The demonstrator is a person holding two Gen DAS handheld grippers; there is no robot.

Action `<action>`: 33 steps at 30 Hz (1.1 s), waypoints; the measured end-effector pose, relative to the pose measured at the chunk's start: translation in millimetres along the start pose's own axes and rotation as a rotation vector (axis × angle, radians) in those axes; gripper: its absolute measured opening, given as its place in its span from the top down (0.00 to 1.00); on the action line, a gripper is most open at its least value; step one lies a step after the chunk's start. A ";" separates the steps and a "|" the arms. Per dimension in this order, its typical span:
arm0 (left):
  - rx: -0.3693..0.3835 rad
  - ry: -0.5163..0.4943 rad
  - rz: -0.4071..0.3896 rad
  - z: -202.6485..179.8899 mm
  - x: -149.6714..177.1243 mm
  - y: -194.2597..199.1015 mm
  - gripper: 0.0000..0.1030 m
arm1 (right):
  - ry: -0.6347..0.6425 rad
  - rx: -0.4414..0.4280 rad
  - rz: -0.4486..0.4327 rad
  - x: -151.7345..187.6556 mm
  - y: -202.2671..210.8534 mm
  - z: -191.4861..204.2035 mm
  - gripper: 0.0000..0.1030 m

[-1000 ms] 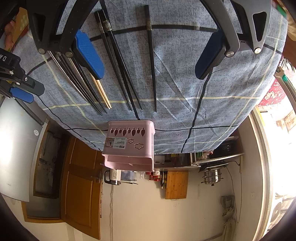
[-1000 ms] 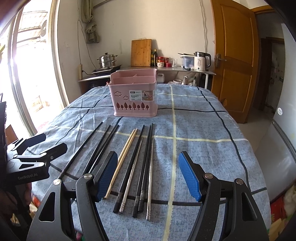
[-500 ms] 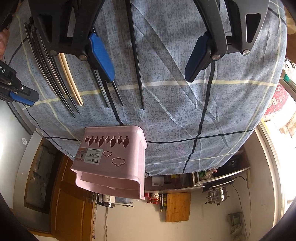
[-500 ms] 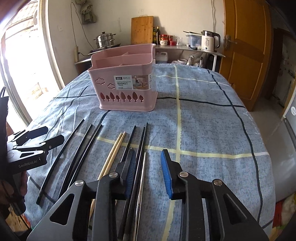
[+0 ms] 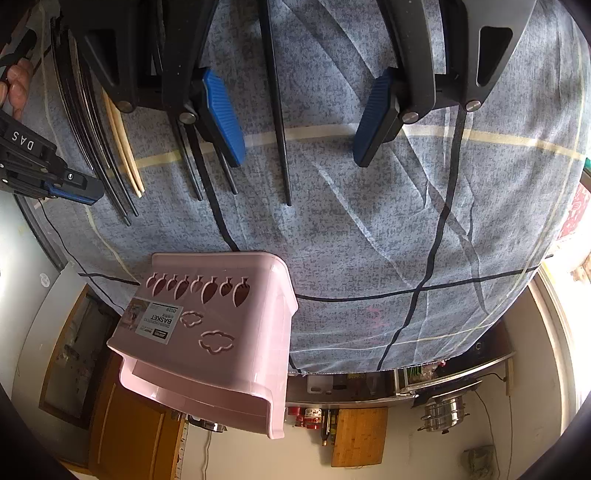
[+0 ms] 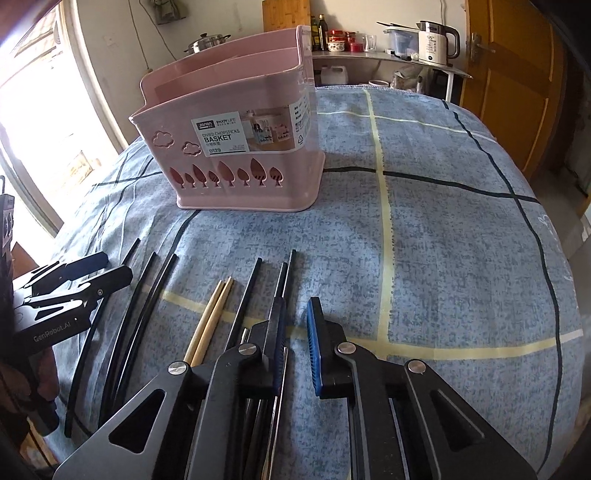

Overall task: Organize utensils
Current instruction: 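Lower the left tool onto a black chopstick and close it while the right tool grasps another, then lift the black chopsticks with both tools and carry them over the pink basket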

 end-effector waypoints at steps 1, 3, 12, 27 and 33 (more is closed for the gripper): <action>0.000 -0.002 -0.001 -0.5 -0.3 -0.5 0.40 | -0.004 -0.008 0.000 -0.3 0.4 0.2 0.88; -0.002 -0.006 -0.001 -0.9 -1.4 -1.9 0.40 | -0.003 -0.013 0.002 -2.2 -0.5 0.6 0.88; -0.027 -0.038 -0.002 -5.1 2.5 -2.6 0.41 | -0.002 0.004 0.023 -1.2 -2.7 -0.9 0.88; -0.011 -0.054 0.055 -14.6 -9.1 -8.0 0.95 | 0.000 0.015 0.079 -10.1 -10.6 0.8 0.94; 0.045 -0.023 0.061 -14.0 -13.8 4.2 0.95 | -0.015 -0.013 0.032 -20.0 9.8 1.4 0.94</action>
Point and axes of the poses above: each gripper's, at about its wrist camera, not at the fingertips, and y roughly against the way its jaws point, z to its left, x to its underside, the point moved 7 cm from there along -y, roughly the way its jaws point, and after that the axes turned 7 degrees about y, right-handed, at the moved point
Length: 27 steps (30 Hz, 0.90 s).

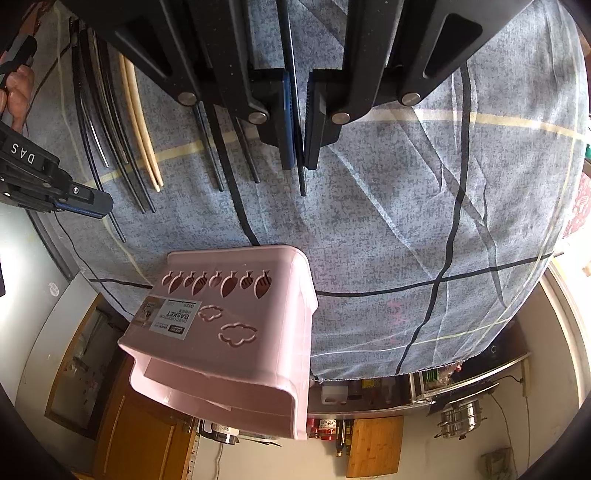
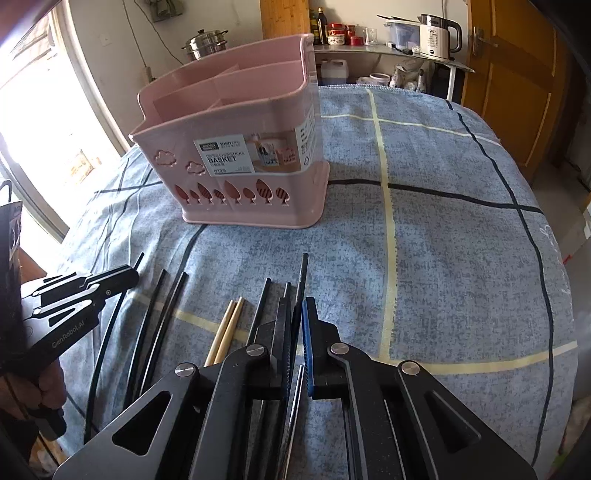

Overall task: Organize utensils
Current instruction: 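Lift the black chopsticks with both tools and carry them over the pink basket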

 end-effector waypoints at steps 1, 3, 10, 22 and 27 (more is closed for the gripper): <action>0.010 0.001 -0.005 -1.4 -1.7 4.6 0.95 | -0.002 -0.004 -0.010 -2.7 4.4 0.5 0.94; 0.024 -0.005 -0.020 -4.8 -6.0 15.9 0.96 | -0.003 -0.013 -0.030 -8.5 14.3 1.7 0.95; 0.068 -0.032 -0.113 -18.6 -33.0 70.7 0.96 | 0.005 -0.021 -0.120 -30.6 55.6 8.7 0.95; 0.093 -0.051 -0.260 -27.3 -73.8 146.4 0.96 | 0.042 -0.010 -0.276 -60.6 122.0 24.9 0.95; 0.097 -0.041 -0.284 -25.6 -78.3 160.7 0.96 | 0.052 0.000 -0.312 -66.2 139.3 26.5 0.95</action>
Point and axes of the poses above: each gripper's, at about its wrist camera, not at the fingertips, and y roughly against the way its jaws point, z to its left, x to its underside, the point moved 7 cm from there along -y, roughly the way its jaws point, and after that the axes turned 7 degrees about y, right-handed, at the moved point
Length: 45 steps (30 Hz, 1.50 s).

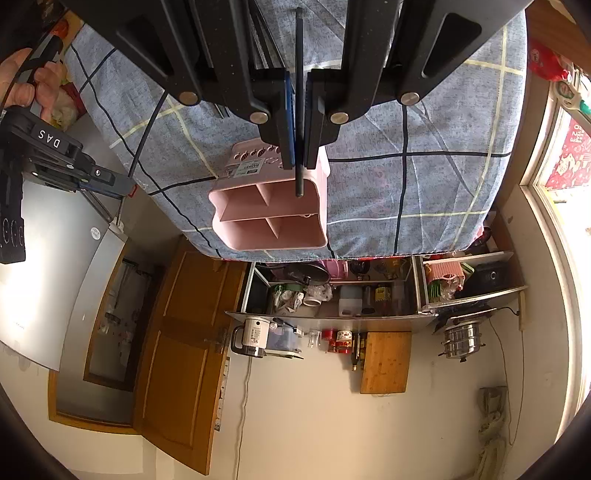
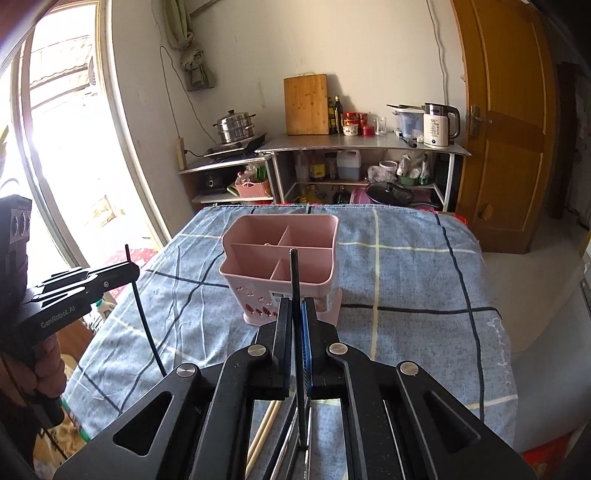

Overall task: Organize utensils
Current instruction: 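Lift the black chopsticks with both tools and carry them over the pink basket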

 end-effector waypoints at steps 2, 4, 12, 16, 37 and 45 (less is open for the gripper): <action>0.004 0.007 -0.005 0.1 -1.3 5.1 0.96 | -0.001 -0.001 -0.008 -1.7 4.6 0.2 0.95; 0.007 0.009 -0.008 0.2 -1.3 9.0 0.96 | -0.003 -0.003 -0.014 -2.5 7.8 0.6 0.95; 0.015 0.013 -0.013 -2.1 -1.9 19.9 0.96 | -0.001 -0.005 -0.033 -2.9 19.8 2.5 0.95; 0.028 0.020 -0.022 -3.4 -6.6 25.7 0.96 | 0.001 -0.006 -0.046 -6.3 25.6 2.0 0.96; 0.094 0.069 -0.065 -17.8 -97.8 20.7 0.96 | -0.031 -0.016 -0.158 -78.4 35.7 -4.8 0.96; 0.087 0.092 -0.125 -13.8 -150.0 15.3 0.96 | -0.071 -0.037 -0.215 -119.8 23.5 -7.9 0.96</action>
Point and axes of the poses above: each gripper's, at about its wrist camera, not at the fingertips, and y roughly against the way its jaws point, z to its left, x to its underside, the point moved 7 cm from there along -y, roughly the way its jaws point, and after that the axes turned 7 degrees about y, right-handed, at the moved point
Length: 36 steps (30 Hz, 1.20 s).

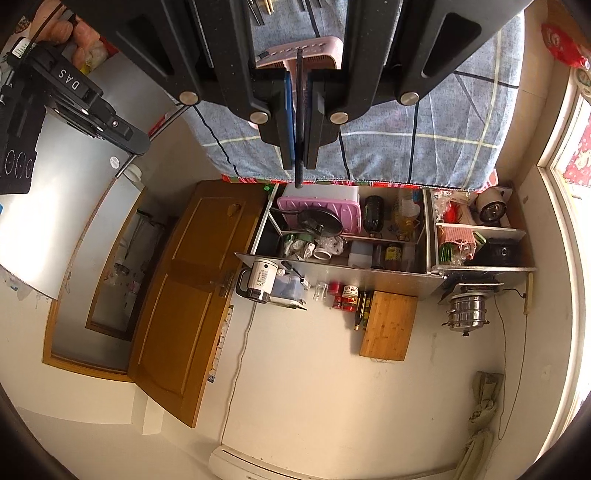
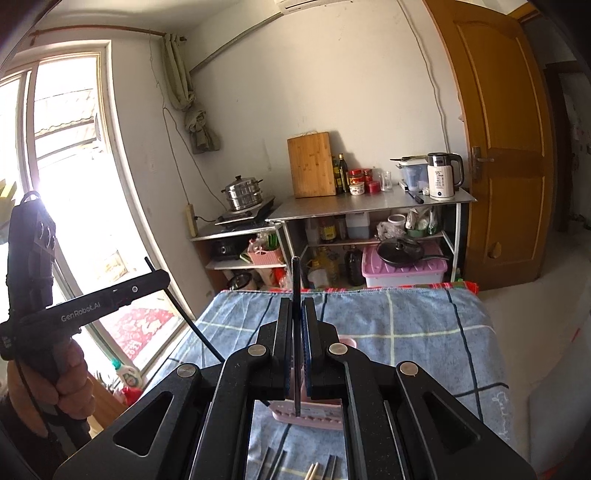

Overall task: Organize utensils
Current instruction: 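Lift the black chopsticks with both tools and carry them over the pink basket, then lower the chopsticks into the basket and open both tools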

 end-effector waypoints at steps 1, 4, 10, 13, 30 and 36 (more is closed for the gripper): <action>-0.004 -0.001 -0.002 0.7 -3.4 -3.4 0.96 | -0.003 -0.002 -0.004 -2.9 -4.7 0.6 0.96; -0.008 0.007 0.006 5.7 -5.0 -17.9 0.96 | -0.015 -0.008 -0.005 -5.6 -18.8 0.2 0.96; -0.004 0.049 0.055 20.6 11.0 -52.9 0.96 | -0.038 -0.013 0.016 4.0 -50.7 -4.5 0.96; 0.003 0.077 0.083 28.7 23.8 -68.8 0.96 | -0.056 -0.018 0.043 15.7 -67.0 -7.0 0.96; -0.047 0.116 0.144 60.3 64.6 -100.3 0.79 | -0.120 -0.039 0.153 59.9 -97.0 -19.5 0.85; -0.057 0.108 0.074 61.8 57.4 -67.9 0.70 | -0.090 -0.021 0.126 55.8 -76.6 -20.5 0.82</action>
Point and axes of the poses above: each gripper's, at about its wrist camera, not at the fingertips, and y roughly against the way its jaws point, z to its left, x to its underside, the point moved 7 cm from there along -y, roughly the way its jaws point, and after that the axes turned 7 degrees about y, right-handed, at the moved point
